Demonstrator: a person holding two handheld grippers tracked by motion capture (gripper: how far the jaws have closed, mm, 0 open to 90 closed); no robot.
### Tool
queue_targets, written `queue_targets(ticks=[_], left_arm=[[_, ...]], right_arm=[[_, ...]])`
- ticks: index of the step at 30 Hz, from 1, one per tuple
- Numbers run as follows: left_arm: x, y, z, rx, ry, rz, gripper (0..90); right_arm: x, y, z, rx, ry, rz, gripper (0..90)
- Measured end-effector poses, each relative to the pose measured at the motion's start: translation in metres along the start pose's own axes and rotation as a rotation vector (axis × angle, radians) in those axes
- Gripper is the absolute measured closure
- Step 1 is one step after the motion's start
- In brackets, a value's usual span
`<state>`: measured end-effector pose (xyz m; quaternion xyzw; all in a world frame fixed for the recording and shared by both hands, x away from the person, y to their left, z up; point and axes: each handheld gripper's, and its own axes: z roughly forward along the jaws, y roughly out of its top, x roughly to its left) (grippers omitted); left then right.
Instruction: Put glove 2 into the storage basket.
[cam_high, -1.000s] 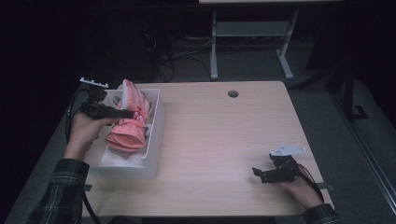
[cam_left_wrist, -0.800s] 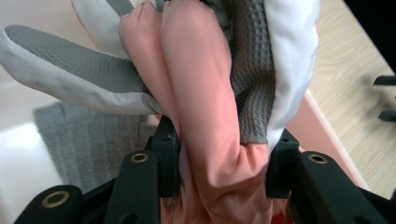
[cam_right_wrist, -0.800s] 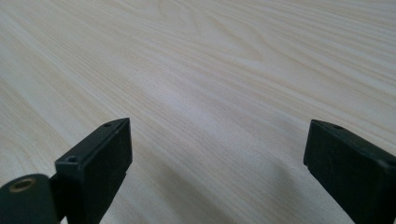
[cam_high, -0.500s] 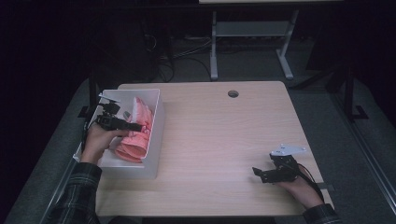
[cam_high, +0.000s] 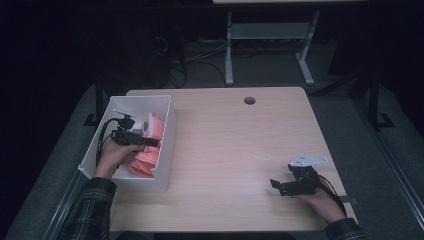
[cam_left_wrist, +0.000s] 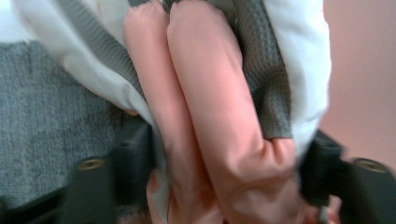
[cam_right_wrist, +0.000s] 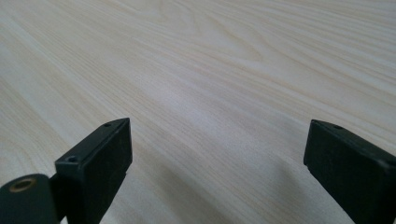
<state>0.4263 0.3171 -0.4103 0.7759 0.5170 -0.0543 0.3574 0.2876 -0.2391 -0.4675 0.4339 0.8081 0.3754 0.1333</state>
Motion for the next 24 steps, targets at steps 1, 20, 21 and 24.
queue_targets(ticks=[1, 20, 21, 24], left_arm=[[0.000, 0.000, -0.001, -0.003, 0.009, 0.005, 22.9], [-0.049, 0.023, -0.065, -0.129, 0.105, 0.141, 13.5], [-0.049, 0.023, -0.065, -0.129, 0.105, 0.141, 13.5], [-0.069, 0.029, -0.076, -0.145, 0.094, 0.197, 13.5]], right_arm=[[0.000, 0.000, 0.000, -0.001, 0.000, -0.003, 7.6], [0.002, 0.001, 0.000, -0.002, -0.001, -0.003, 7.6], [0.001, 0.001, 0.000, -0.001, -0.002, -0.003, 7.6], [0.001, 0.001, 0.000, -0.001, -0.002, -0.004, 7.6]])
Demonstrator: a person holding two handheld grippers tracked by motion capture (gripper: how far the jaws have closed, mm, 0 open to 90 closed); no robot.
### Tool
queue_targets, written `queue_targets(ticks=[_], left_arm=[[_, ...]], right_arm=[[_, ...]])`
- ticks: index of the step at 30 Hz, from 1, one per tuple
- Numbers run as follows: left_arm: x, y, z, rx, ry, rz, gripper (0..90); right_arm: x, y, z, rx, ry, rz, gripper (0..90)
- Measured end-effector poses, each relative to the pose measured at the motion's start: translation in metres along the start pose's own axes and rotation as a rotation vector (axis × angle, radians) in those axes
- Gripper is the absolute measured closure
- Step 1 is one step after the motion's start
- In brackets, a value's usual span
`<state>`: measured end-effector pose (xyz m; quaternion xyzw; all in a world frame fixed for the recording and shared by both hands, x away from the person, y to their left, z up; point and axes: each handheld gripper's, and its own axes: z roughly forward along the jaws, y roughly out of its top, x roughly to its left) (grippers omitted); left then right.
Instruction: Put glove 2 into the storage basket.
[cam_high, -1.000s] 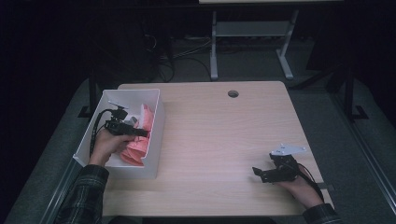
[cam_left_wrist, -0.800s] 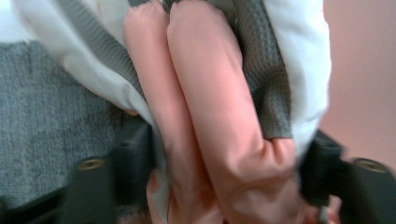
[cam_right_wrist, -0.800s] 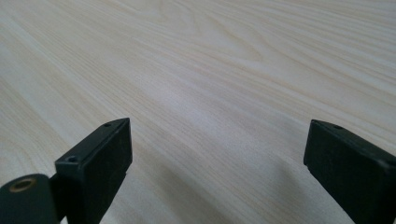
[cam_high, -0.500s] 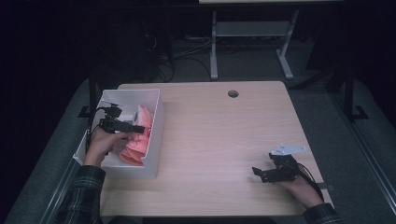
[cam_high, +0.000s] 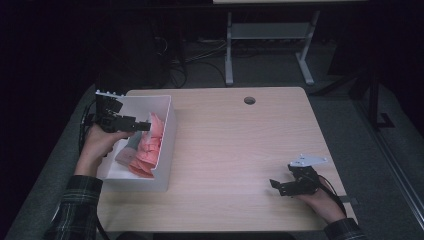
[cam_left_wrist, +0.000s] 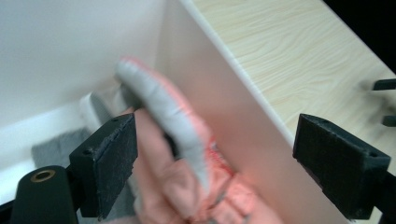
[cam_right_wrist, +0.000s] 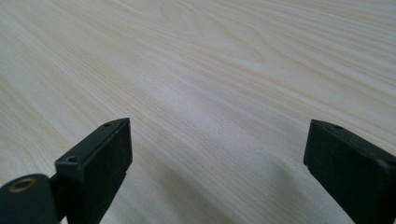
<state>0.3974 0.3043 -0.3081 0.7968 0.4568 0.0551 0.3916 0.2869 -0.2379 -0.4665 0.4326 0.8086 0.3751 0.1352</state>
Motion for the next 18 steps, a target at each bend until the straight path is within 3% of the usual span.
queue_targets(ticks=[8, 9, 16, 17, 18], left_arm=[[-0.045, 0.016, -0.001, -0.021, -0.051, 0.111, 14.0], [-0.045, 0.016, -0.001, -0.021, -0.051, 0.111, 14.0], [-0.088, 0.025, 0.019, -0.009, -0.102, 0.205, 14.0], [-0.088, 0.025, 0.019, -0.009, -0.102, 0.205, 14.0], [-0.100, 0.026, 0.026, -0.001, -0.115, 0.224, 14.2]], right_arm=[[0.002, 0.000, 0.000, 0.004, 0.002, -0.009, 7.6], [0.002, 0.000, 0.000, 0.004, 0.002, -0.009, 7.6], [0.002, 0.000, 0.000, 0.000, 0.004, -0.015, 7.6], [0.002, 0.000, 0.000, -0.001, 0.004, -0.017, 7.6], [0.002, 0.000, 0.000, -0.001, 0.003, -0.017, 7.6]])
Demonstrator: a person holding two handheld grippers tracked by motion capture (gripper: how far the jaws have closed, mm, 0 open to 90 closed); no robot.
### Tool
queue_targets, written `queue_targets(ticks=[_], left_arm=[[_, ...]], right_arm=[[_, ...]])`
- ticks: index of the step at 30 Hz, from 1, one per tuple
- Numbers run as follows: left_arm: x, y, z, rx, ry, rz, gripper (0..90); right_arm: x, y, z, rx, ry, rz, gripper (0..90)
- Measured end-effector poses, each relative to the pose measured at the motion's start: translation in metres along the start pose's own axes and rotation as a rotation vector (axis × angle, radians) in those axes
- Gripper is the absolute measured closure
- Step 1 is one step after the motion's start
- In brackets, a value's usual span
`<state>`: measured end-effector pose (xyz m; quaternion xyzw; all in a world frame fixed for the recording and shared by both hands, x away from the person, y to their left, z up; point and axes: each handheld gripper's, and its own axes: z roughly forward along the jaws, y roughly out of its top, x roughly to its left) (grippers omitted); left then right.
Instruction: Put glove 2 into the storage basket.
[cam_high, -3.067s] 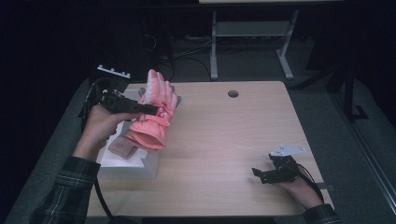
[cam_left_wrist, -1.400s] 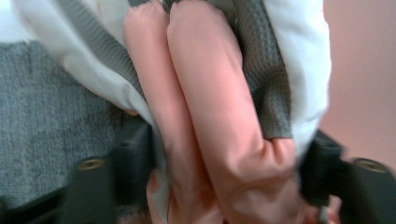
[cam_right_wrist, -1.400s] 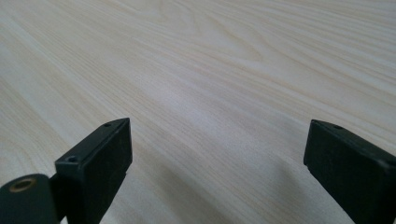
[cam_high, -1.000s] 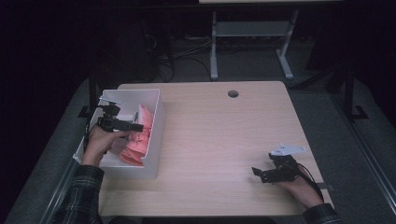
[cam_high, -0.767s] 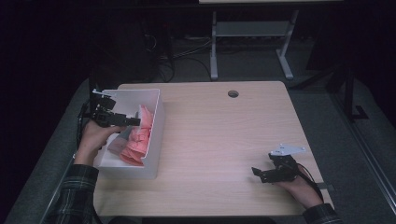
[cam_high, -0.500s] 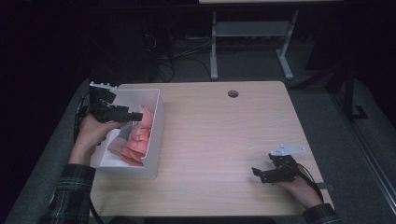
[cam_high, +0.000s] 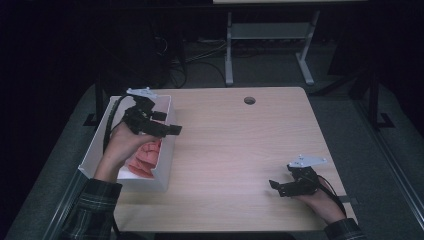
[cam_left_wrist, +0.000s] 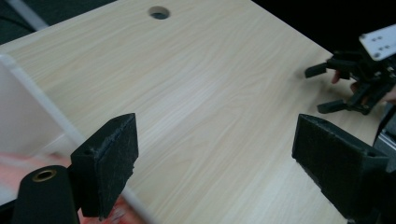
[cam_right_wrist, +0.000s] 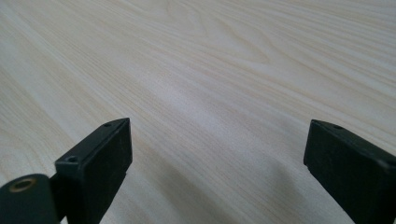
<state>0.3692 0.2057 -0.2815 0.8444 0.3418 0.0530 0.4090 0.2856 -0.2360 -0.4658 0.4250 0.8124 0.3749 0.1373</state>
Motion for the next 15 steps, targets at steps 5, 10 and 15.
queue_targets(ticks=[5, 10, 15], left_arm=[[-0.027, 0.007, 0.022, 0.014, -0.029, 0.042, 14.4], [-0.051, 0.007, 0.047, 0.040, -0.045, 0.089, 14.4], [-0.065, 0.001, 0.068, 0.070, -0.059, 0.129, 14.3]], right_arm=[[0.000, 0.000, 0.000, -0.002, 0.000, -0.002, 7.6], [0.001, 0.000, 0.000, -0.004, 0.003, -0.004, 7.6], [0.001, 0.001, 0.000, -0.011, 0.006, -0.010, 7.6]])
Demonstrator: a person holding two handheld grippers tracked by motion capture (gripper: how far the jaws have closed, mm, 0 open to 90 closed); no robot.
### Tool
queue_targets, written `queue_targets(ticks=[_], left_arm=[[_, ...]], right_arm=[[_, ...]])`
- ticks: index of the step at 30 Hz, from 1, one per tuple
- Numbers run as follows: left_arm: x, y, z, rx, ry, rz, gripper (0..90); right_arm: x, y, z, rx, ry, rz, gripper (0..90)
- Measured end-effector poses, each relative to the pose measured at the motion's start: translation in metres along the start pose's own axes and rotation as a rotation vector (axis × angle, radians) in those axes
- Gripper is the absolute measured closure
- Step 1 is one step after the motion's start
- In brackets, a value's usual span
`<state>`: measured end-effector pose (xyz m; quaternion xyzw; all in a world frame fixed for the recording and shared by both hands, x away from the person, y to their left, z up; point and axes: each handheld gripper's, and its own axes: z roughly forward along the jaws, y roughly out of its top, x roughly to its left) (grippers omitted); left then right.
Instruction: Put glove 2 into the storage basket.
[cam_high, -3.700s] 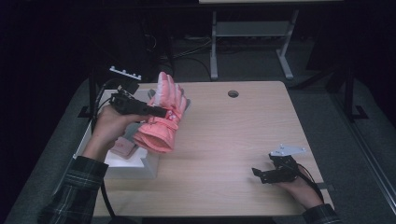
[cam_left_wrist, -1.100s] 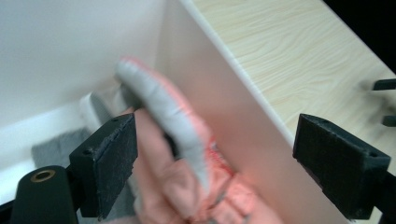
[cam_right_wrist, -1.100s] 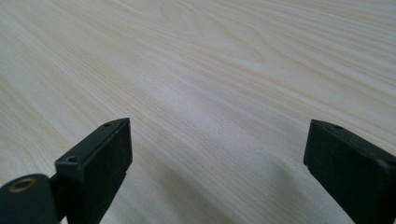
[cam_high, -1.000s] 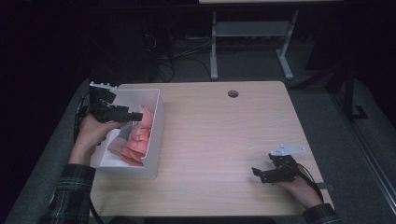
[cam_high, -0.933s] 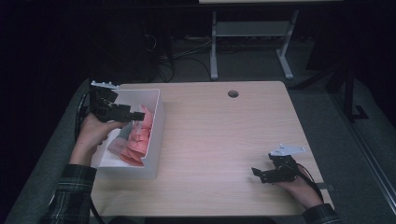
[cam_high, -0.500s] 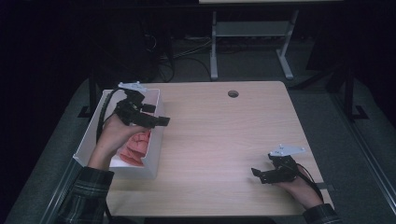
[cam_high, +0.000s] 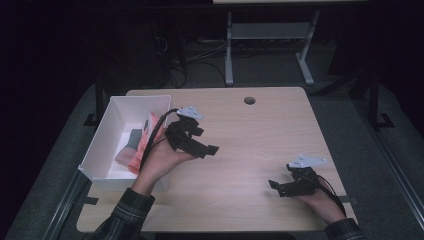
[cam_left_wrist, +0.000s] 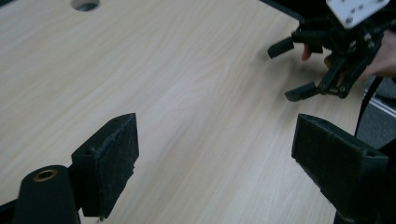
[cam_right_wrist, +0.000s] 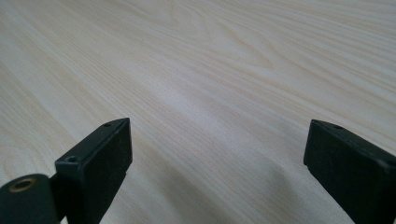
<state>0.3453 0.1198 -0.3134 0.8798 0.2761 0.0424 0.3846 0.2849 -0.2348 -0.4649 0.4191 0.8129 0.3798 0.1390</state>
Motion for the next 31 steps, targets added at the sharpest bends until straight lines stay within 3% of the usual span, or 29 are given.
queue_targets(ticks=[4, 8, 15, 17, 22, 31], left_arm=[[-0.012, -0.010, 0.028, 0.038, 0.015, 0.037, 14.3], [-0.017, -0.023, 0.048, 0.050, -0.010, 0.046, 14.3], [-0.021, -0.045, 0.074, 0.029, -0.014, 0.067, 14.2], [-0.020, -0.052, 0.080, 0.039, -0.008, 0.081, 14.2], [-0.016, -0.069, 0.093, 0.040, 0.002, 0.070, 14.2], [-0.012, -0.078, 0.101, 0.061, 0.005, 0.076, 14.2]], right_arm=[[0.000, 0.000, 0.000, -0.004, -0.003, -0.002, 7.6], [0.000, 0.000, 0.001, -0.003, -0.006, -0.006, 7.6], [0.001, -0.001, 0.002, 0.001, -0.007, -0.006, 7.6], [0.001, -0.001, 0.002, 0.003, -0.007, -0.007, 7.6], [0.001, -0.001, 0.003, 0.004, -0.005, -0.012, 7.6], [0.003, -0.001, 0.005, 0.010, 0.002, -0.020, 7.6]])
